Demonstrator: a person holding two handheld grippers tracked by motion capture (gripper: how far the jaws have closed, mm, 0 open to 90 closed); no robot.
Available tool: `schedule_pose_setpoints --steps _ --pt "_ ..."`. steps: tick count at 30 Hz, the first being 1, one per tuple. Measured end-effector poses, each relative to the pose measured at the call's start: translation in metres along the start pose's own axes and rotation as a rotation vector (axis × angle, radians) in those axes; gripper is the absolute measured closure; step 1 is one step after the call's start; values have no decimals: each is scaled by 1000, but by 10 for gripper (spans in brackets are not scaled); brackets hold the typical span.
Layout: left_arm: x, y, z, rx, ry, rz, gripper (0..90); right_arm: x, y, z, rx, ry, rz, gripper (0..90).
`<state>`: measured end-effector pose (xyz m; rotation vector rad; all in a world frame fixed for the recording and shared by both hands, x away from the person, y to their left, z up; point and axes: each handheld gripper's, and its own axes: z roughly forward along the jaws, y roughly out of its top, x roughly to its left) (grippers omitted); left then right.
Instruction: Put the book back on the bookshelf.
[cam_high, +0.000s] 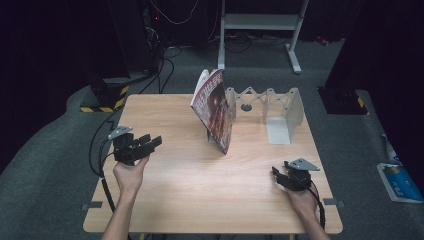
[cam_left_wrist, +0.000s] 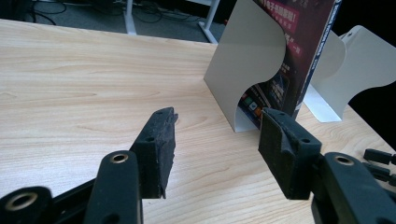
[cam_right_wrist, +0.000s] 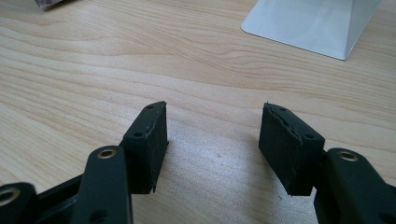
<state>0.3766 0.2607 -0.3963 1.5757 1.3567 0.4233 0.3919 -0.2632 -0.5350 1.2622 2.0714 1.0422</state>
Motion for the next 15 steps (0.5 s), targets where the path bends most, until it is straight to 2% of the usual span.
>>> schedule_pose_setpoints --steps 15 --pt "1 -9 5 10 0 -11 457 0 0 0 0 0 0 419"
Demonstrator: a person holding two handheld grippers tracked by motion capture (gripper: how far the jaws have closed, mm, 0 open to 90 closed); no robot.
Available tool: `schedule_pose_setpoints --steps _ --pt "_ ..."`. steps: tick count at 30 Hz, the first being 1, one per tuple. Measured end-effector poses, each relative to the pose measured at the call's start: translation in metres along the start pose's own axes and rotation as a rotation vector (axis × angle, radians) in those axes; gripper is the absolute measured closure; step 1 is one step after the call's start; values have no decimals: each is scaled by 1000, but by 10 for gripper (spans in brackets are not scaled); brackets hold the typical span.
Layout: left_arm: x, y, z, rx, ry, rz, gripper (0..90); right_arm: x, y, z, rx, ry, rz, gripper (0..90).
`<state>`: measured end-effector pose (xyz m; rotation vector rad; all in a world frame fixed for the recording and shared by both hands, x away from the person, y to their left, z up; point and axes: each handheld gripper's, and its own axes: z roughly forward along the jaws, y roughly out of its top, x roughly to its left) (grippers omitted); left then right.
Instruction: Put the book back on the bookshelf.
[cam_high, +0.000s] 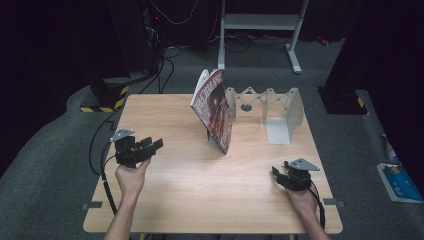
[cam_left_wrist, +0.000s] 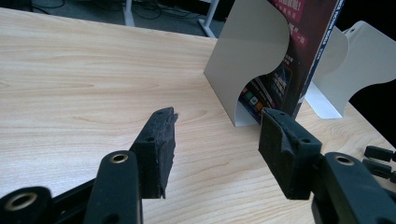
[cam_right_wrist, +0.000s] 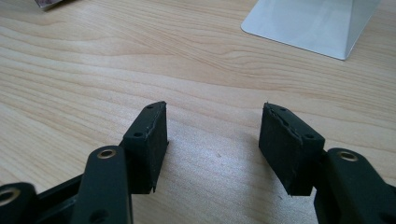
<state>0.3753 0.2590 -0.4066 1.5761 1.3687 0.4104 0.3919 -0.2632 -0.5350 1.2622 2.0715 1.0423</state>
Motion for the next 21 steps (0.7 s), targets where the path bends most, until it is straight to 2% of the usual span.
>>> schedule_pose_setpoints --steps 21 --pt "2 -19 11 31 7 -18 454 0 0 0 0 0 0 420"
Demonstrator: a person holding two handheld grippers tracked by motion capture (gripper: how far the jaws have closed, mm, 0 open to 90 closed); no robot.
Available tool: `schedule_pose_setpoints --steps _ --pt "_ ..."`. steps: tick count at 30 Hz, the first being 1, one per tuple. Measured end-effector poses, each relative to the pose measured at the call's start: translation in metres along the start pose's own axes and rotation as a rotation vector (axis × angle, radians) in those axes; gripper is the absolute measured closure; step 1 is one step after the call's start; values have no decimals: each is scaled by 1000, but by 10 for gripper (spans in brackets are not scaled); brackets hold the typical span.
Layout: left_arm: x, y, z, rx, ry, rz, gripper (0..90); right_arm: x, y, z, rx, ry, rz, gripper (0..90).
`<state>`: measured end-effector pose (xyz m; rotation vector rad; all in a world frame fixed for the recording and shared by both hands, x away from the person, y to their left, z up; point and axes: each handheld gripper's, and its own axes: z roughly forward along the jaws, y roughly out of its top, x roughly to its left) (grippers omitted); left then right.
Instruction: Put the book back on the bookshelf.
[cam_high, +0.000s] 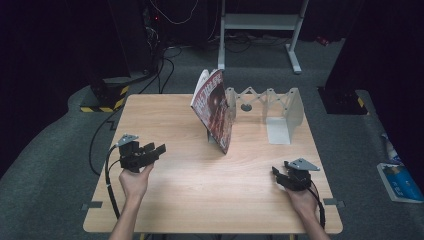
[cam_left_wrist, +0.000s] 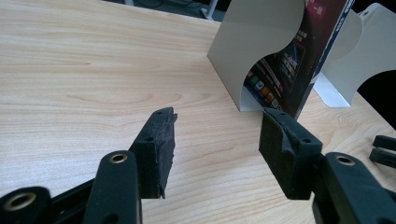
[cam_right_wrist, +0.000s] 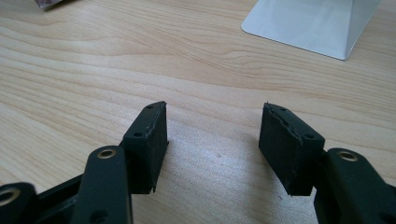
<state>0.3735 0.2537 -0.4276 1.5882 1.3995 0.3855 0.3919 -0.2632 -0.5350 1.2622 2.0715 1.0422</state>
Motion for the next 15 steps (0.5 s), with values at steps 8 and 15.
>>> schedule_pose_setpoints --steps 8,15 --pt "1 -5 3 8 8 7 454 0 0 0 0 -1 0 419" --pt "2 -10 7 19 11 0 453 0 0 0 0 -1 1 419"
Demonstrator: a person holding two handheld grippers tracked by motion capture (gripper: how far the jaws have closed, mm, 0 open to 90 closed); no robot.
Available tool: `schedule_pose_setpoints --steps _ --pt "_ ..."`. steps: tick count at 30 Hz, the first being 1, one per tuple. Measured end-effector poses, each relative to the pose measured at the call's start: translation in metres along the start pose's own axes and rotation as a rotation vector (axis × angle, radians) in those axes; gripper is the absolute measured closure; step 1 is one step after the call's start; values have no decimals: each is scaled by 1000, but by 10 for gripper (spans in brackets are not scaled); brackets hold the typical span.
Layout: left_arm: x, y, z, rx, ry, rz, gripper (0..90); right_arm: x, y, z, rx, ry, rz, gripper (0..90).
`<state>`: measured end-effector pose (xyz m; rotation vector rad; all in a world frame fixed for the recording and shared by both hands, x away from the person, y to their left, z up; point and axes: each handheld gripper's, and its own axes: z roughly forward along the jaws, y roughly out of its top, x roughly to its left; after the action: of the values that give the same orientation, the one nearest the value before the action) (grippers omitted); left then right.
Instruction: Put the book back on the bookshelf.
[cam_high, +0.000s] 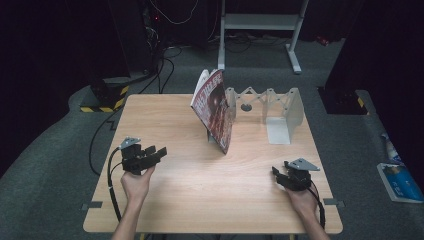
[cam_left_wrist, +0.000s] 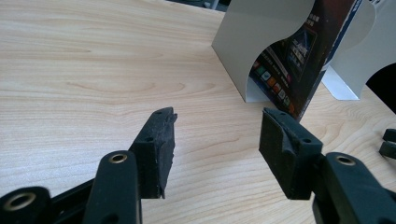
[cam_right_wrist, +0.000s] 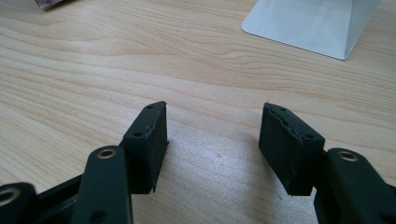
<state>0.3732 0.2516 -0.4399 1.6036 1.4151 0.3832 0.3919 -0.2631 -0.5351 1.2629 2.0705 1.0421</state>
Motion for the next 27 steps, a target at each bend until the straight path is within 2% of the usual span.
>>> schedule_pose_setpoints --steps 10,18,26,27 --pt "0 -5 6 16 18 12 453 0 0 0 0 0 0 419" --pt "2 -13 16 34 31 5 453 0 0 0 1 0 0 419" --pt "-1 -18 27 61 29 12 456 0 0 0 0 0 0 419" --pt "-1 -19 29 70 33 23 456 0 0 0 0 0 0 419"
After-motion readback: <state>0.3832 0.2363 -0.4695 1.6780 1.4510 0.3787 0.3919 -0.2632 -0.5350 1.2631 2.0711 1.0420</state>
